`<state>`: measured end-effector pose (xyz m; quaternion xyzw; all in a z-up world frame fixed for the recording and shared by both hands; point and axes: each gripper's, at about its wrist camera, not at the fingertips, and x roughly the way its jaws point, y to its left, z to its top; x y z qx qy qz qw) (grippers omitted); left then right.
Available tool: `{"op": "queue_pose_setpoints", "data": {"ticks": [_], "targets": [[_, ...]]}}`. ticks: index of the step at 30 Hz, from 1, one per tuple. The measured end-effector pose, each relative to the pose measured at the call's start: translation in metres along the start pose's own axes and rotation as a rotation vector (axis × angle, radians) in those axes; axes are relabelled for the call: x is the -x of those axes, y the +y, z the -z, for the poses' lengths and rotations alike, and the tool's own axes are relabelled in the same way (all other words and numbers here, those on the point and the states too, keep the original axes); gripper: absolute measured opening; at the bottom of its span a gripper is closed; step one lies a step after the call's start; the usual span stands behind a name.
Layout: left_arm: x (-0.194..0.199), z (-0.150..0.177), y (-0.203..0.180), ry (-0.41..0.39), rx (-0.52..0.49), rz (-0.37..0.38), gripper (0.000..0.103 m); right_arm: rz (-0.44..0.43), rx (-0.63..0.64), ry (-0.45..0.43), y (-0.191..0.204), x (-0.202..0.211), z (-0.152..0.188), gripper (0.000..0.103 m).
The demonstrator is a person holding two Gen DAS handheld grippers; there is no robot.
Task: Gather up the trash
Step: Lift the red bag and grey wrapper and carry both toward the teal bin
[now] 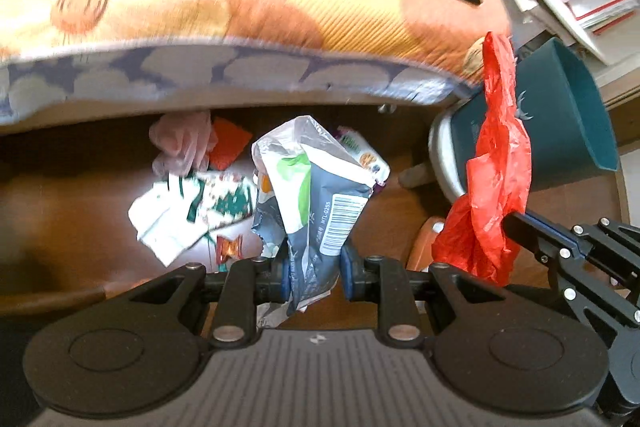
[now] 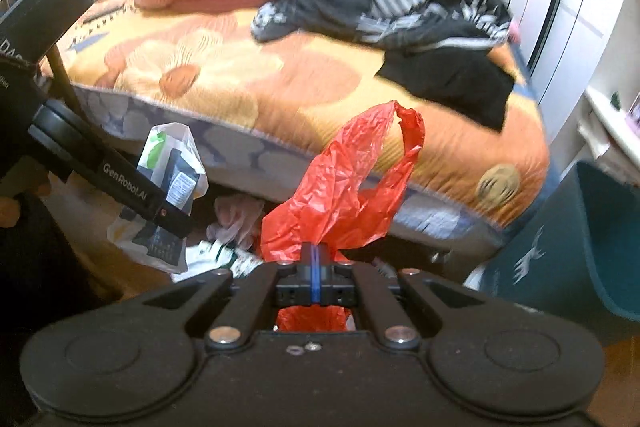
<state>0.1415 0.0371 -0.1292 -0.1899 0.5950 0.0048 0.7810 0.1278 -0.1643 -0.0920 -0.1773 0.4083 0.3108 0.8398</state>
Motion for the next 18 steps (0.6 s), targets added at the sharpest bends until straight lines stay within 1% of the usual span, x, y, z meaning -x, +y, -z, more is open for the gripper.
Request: {"op": "queue_pose_setpoints", "data": {"ticks": [6, 9, 14, 18], "targets": [[0.024, -0.029, -0.040, -0.052, -0.074, 0.016, 0.023, 0.060, 0.000, -0.063, -0.038, 0.025, -0.015, 0.000], [0.032, -0.048, -0.068, -0.067, -0.123, 0.031, 0.022, 0.105, -0.003, -0.086, -0.063, 0.035, -0.021, 0.000], [0.038, -0.081, -0.130, -0.093, -0.229, 0.055, 0.023, 0.190, -0.027, -0.114, -0.111, 0.052, -0.026, 0.000], [0.034, -0.111, -0.194, -0.106, -0.321, 0.080, 0.023, 0.262, -0.061, -0.120, -0.155, 0.058, -0.024, 0.000]]}}
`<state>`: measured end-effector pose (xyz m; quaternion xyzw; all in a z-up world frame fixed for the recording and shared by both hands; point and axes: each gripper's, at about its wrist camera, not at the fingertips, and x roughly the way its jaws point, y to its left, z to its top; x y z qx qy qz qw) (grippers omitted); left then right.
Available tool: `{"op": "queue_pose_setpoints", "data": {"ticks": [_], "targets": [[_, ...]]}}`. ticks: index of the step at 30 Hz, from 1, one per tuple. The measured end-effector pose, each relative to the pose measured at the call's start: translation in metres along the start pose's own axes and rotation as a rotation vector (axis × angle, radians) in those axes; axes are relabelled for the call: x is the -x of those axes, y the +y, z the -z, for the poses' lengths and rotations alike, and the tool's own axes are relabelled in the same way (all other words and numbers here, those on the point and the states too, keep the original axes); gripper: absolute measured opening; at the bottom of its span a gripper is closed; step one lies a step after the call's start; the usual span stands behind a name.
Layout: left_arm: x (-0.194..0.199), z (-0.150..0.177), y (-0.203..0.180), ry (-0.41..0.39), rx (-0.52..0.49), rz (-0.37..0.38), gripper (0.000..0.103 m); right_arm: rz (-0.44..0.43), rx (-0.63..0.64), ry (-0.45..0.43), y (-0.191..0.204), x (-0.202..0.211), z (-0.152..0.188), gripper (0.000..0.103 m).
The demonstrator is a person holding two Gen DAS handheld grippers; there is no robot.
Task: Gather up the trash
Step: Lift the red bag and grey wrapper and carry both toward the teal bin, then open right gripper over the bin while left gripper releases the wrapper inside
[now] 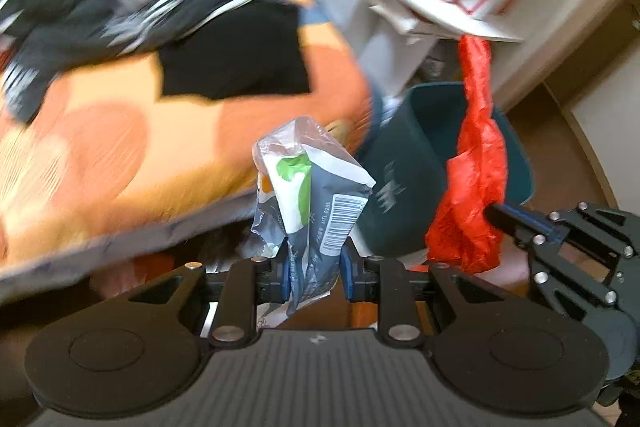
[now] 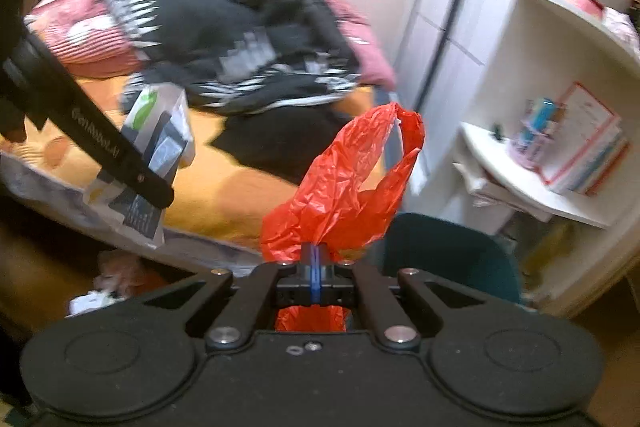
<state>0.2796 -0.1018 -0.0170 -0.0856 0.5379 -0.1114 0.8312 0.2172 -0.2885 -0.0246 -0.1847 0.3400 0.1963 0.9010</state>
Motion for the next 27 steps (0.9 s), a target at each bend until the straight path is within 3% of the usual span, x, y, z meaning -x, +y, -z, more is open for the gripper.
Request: {"op": "queue_pose_setpoints", "data": {"ticks": [8, 16, 22, 27], "targets": [[-0.061, -0.070, -0.094, 0.021, -0.110, 0.078, 0.023, 0.100, -0.086, 0.048, -0.080, -0.031, 0.022, 0.000], [-0.136, -0.098, -0.162, 0.079, -0.188, 0.117, 0.023, 0.143, -0.172, 0.117, -0.134, -0.074, 0.053, 0.000], [-0.193, -0.103, -0.179, 0.151, -0.208, 0.087, 0.023, 0.099, -0.250, 0.150, -0.149, -0.100, 0.069, 0.001], [-0.227, -0.097, -0.179, 0.186, -0.221, 0.056, 0.023, 0.084, -0.291, 0.181, -0.151, -0.113, 0.083, 0.010]]}}
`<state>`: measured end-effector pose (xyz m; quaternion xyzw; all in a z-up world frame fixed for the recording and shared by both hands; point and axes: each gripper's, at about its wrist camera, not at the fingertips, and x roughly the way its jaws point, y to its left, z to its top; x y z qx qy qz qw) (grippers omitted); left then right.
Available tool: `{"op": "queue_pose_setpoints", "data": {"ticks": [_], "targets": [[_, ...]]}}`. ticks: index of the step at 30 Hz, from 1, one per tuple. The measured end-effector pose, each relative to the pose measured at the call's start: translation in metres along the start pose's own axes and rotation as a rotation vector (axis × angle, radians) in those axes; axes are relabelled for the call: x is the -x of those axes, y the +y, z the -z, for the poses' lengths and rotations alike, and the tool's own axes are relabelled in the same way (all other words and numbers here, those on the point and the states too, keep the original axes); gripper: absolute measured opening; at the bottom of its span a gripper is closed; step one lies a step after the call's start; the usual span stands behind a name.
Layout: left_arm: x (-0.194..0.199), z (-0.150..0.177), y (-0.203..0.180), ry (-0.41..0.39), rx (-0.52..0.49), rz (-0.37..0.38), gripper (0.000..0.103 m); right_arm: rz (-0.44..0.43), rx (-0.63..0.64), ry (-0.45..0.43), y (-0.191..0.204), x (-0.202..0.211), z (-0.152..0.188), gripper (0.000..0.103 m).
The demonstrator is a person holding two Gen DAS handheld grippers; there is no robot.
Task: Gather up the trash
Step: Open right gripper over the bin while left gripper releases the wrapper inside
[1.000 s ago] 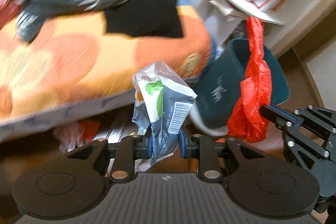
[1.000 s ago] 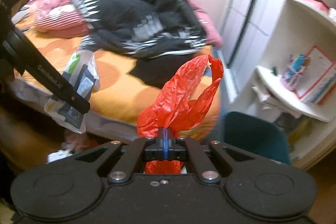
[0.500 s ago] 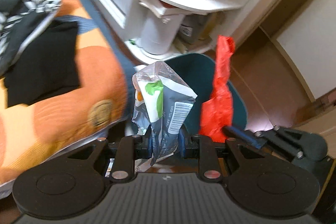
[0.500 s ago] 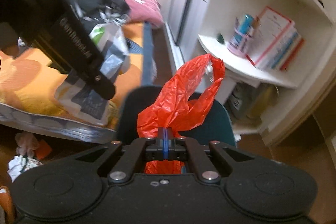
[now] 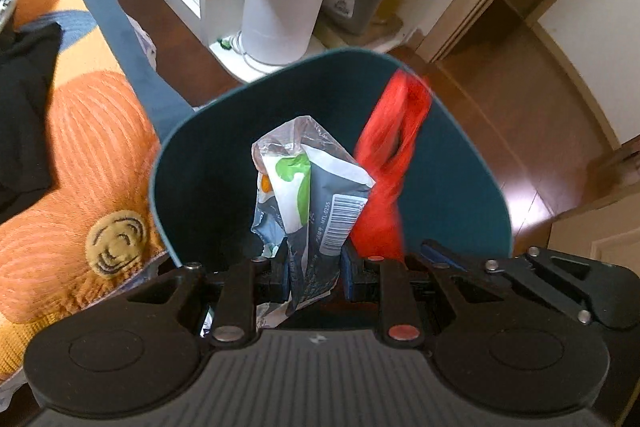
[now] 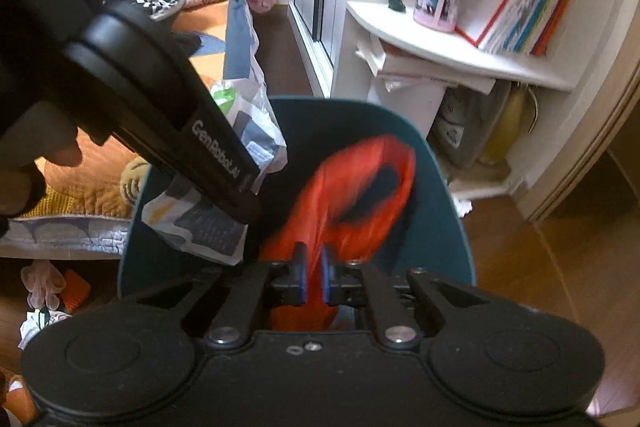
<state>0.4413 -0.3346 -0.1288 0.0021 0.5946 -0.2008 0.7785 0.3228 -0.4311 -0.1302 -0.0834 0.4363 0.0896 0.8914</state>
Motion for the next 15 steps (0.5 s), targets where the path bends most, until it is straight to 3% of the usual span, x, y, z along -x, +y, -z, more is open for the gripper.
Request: {"op": "queue_pose_setpoints", "data": {"ticks": [6, 8, 12, 15], "targets": [[-0.010, 0.003, 0.002, 0.013, 0.015, 0.000, 0.037, -0.023, -0.044, 0.022, -0.004, 0.000, 0.007, 0.021], [-0.005, 0.005, 0.003, 0.001, 0.018, -0.002, 0.059, -0.026, -0.057, 0.017, -0.007, 0.004, 0.006, 0.026], [0.011, 0.009, 0.004, -0.028, 0.010, -0.004, 0.061, -0.025, -0.067, -0.005, -0.006, 0.022, 0.006, 0.033], [0.029, 0.016, 0.004, -0.047, 0.006, -0.006, 0.062, -0.029, -0.089, -0.020, -0.004, 0.038, 0.005, 0.044]]}}
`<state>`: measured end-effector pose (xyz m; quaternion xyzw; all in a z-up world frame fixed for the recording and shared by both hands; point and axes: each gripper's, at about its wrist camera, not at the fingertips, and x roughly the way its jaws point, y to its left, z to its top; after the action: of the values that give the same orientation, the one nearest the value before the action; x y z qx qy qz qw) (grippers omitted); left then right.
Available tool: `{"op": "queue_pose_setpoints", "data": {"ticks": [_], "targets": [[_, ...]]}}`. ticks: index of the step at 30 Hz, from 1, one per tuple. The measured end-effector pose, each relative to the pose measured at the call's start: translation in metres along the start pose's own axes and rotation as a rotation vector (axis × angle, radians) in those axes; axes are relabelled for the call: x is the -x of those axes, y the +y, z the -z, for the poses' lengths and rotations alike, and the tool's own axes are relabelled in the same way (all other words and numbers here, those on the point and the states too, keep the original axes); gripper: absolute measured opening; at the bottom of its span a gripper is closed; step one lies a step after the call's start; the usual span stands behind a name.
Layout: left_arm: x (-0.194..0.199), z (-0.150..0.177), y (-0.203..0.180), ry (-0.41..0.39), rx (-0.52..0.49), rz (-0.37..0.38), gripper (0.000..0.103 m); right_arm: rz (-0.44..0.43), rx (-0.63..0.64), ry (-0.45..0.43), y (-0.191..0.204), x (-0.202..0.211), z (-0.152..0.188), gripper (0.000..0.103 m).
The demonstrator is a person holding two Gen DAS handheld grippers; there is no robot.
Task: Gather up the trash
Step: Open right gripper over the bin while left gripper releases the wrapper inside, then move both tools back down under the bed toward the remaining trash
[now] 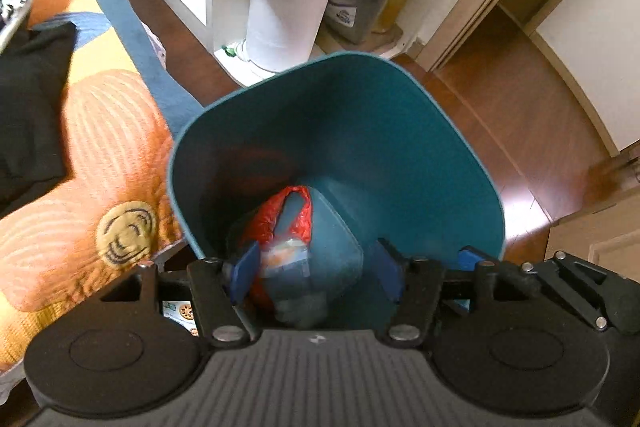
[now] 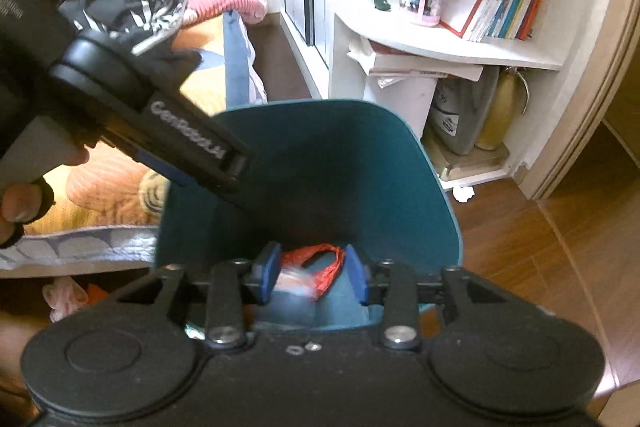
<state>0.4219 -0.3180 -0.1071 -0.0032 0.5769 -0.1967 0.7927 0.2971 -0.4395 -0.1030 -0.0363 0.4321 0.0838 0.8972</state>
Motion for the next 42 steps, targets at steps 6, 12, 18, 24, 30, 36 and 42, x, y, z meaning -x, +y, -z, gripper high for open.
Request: {"op": "queue_pose_setpoints", "data": {"ticks": [6, 12, 18, 24, 30, 36, 42], "targets": [[0.051, 0.023, 0.000, -0.055, -0.026, -0.002, 0.062, -0.013, -0.013, -0.048, 0.015, 0.042, -0.001, 0.049], [0.102, 0.055, 0.004, -0.105, -0.023, -0.006, 0.063, -0.030, 0.016, -0.083, 0.042, 0.083, 0.000, 0.050], [0.146, 0.087, 0.014, -0.158, -0.021, -0.032, 0.063, -0.057, 0.072, -0.119, 0.074, 0.120, 0.002, 0.050], [0.191, 0.121, 0.031, -0.222, -0.018, -0.061, 0.068, -0.089, 0.094, -0.153, 0.102, 0.144, 0.001, 0.050], [0.227, 0.157, 0.057, -0.280, -0.005, -0.099, 0.071, -0.154, 0.086, -0.174, 0.134, 0.156, 0.003, 0.050], [0.250, 0.196, 0.093, -0.313, 0.036, -0.134, 0.079, -0.234, 0.123, -0.156, 0.174, 0.154, 0.012, 0.050], [0.258, 0.235, 0.135, -0.327, 0.090, -0.166, 0.084, -0.286, 0.157, -0.115, 0.211, 0.139, 0.022, 0.050]]}}
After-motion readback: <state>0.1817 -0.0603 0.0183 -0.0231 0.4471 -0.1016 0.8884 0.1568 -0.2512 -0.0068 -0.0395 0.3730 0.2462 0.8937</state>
